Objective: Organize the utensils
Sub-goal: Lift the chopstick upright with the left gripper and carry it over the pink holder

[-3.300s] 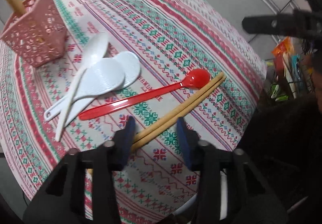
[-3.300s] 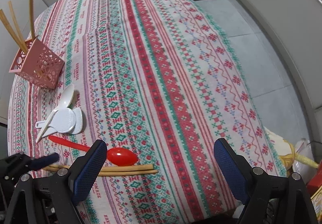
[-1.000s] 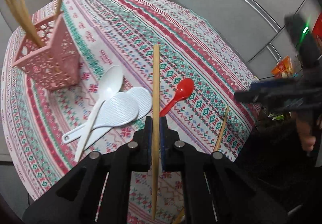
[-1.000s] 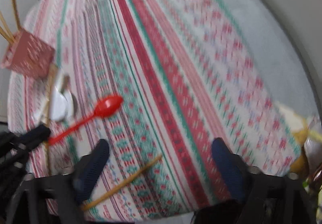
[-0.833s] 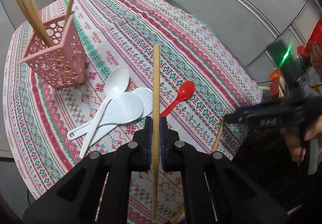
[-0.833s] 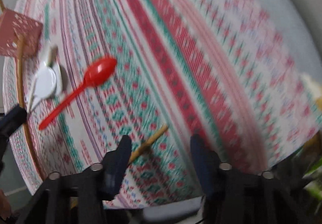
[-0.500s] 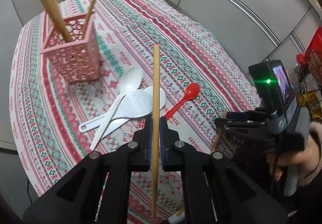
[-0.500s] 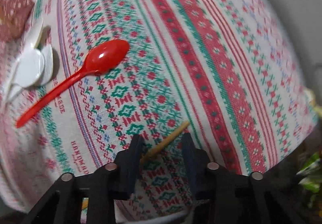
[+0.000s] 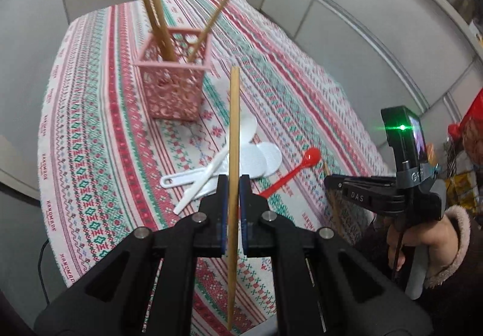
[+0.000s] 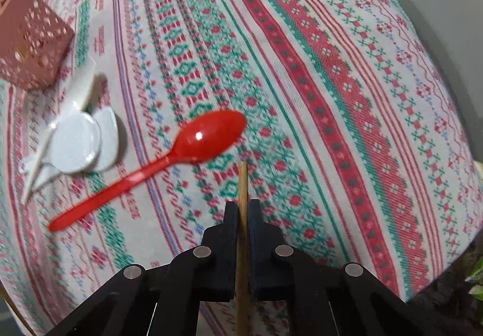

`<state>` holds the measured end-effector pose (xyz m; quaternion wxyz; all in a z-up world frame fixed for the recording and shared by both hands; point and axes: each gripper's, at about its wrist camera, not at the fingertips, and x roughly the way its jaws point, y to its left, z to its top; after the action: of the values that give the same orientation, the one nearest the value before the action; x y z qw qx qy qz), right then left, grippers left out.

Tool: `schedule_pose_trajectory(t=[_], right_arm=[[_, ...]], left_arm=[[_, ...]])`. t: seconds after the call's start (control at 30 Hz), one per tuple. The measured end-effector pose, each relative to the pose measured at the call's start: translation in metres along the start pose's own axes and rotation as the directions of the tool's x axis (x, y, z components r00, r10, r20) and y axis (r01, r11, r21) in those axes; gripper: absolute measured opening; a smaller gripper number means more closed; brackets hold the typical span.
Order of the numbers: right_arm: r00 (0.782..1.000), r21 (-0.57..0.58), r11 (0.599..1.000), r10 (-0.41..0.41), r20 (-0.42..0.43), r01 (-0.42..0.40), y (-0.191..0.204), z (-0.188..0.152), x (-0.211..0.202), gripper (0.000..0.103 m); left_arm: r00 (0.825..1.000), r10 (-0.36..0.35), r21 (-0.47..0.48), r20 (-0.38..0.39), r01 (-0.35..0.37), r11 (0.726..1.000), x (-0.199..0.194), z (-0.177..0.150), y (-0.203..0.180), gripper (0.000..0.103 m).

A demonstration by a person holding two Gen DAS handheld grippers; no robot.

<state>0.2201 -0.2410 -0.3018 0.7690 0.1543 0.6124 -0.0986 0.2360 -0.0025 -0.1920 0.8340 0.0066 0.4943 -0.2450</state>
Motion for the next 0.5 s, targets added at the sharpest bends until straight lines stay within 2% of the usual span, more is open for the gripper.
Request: schedule_pose_trajectory(t=[0.17,0.3,0.4,0.5], right_arm=[[0.995,0.002,0.999,0.049,0.085,-0.05,-0.002,0.015,-0.032,0.004],[0.979,-0.027,0.995,0.096,0.18,-0.093,0.003,0.022,-0.064,0.004],[0.956,-0.046,0.991,0.134,0.262,-0.126,0.008,0.018,-0.091,0.004],[0.92,-0.069,0.987,0.158,0.358,-0.142,0.013,0.018,-0.126,0.004]], left_arm=[[0.997,0.034,-0.022,0.067,-0.033,0.999,-0.014,0.005,0.003,0.008],[0.99,0.051,-0.046,0.129,-0.046,0.998,-0.03,0.011,0.006,0.008],[0.981,0.059,-0.073,0.184,-0.046,0.996,-0.045,0.016,0.011,0.008],[0.963,0.073,-0.088,0.26,-0.052,0.995,-0.065,0.024,0.013,0.008]])
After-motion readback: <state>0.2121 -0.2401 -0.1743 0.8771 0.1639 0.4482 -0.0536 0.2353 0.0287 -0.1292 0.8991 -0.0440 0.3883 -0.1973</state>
